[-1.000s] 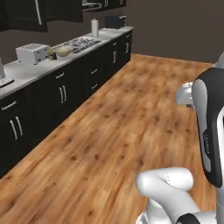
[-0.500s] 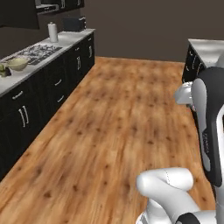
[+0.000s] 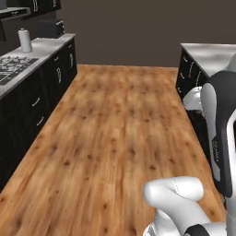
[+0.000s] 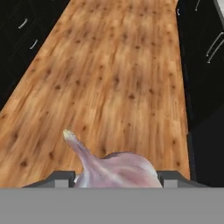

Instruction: Retrieve the bottle and the shaker from the cabinet and place them next to the mixing bowl on the counter. Then add garlic from the fridge to the mixing bowl.

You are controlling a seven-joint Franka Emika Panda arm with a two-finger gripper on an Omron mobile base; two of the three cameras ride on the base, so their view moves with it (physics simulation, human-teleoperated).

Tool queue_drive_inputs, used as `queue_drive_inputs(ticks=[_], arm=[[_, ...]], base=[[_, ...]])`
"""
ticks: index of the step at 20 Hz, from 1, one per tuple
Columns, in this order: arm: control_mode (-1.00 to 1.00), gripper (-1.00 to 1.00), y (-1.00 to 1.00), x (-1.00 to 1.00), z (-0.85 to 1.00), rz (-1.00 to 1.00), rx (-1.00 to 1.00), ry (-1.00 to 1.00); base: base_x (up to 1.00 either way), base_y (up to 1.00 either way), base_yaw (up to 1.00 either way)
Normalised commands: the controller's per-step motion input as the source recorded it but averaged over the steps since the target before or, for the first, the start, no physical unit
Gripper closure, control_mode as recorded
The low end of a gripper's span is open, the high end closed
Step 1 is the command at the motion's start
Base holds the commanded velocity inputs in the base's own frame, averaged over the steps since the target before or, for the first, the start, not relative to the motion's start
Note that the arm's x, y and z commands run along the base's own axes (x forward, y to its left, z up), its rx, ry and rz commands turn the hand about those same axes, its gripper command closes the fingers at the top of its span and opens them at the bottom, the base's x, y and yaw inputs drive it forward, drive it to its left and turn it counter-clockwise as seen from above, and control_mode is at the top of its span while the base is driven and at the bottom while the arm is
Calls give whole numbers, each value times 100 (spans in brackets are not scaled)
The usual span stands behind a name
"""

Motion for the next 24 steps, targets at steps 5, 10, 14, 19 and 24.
queue_drive_inputs(ticks=[5,10,14,19,24], arm=[[100,100,0,0,0,0,0,0],[100,100,0,0,0,0,0,0],[100,100,0,0,0,0,0,0],[100,100,0,0,0,0,0,0],[100,100,0,0,0,0,0,0]], base=[[100,24,11],[100,-2,60],[100,-7,72],[100,-29,63],[100,-63,55]])
